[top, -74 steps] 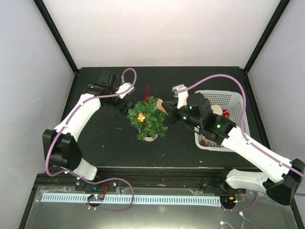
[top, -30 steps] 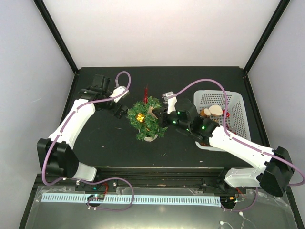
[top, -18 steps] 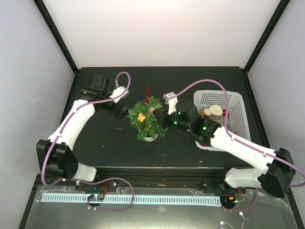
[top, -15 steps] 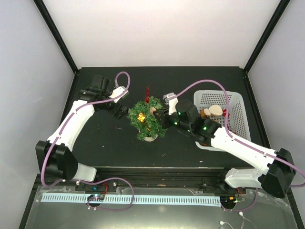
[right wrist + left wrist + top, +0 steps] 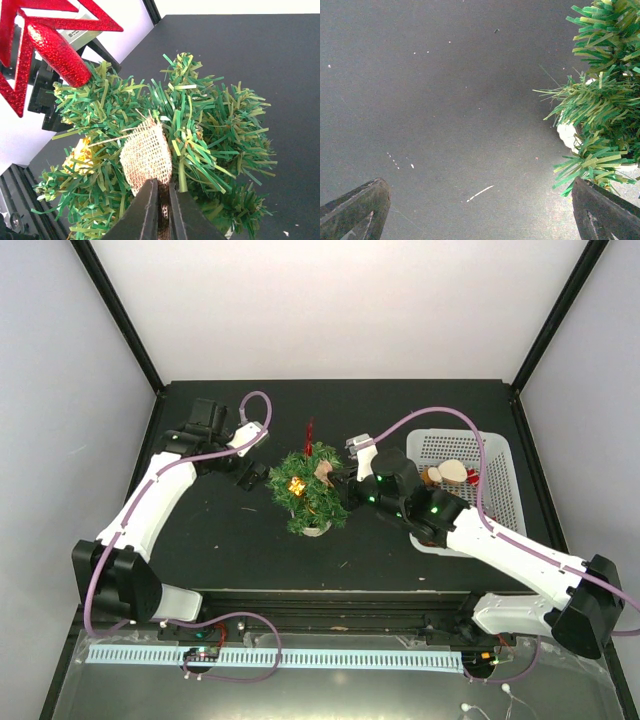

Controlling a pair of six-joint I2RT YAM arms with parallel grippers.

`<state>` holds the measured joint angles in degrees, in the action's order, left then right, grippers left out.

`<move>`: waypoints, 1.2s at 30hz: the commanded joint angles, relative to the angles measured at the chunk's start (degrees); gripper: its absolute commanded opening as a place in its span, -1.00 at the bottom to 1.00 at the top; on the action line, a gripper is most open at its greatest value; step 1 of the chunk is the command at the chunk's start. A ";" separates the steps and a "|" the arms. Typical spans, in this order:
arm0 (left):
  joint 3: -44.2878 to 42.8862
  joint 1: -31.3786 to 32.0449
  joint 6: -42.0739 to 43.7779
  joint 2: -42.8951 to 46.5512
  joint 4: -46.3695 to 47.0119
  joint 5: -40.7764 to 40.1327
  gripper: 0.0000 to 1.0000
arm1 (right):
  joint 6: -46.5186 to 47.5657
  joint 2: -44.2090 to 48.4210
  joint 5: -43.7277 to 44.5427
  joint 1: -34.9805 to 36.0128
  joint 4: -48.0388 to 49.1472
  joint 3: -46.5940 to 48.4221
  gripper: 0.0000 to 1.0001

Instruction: Decorate the small christmas tree

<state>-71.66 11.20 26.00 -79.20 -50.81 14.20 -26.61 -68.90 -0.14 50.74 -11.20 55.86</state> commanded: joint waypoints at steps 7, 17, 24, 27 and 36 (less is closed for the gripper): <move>0.64 -0.48 0.11 2.13 -0.92 -0.27 0.98 | 0.68 -0.18 -2.03 0.41 -0.27 2.07 -0.98; 0.92 -0.48 -0.42 2.00 -0.37 0.20 0.98 | -0.14 1.00 -2.11 0.41 -0.05 0.85 -0.98; 1.22 -0.50 -0.62 1.98 -0.18 0.57 0.98 | -1.58 -1.32 -2.59 0.38 1.03 -0.30 -0.98; 1.77 -0.52 -0.57 2.11 0.01 0.51 0.98 | -1.82 -2.28 -2.66 0.36 0.90 -0.23 -0.98; 2.42 -0.53 -0.65 2.06 0.36 0.48 0.98 | -1.92 -2.58 -1.23 0.48 -0.37 -0.46 -0.98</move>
<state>-69.10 11.20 25.93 -78.35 -50.89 14.33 -28.23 -71.42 -2.09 50.76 -11.64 56.21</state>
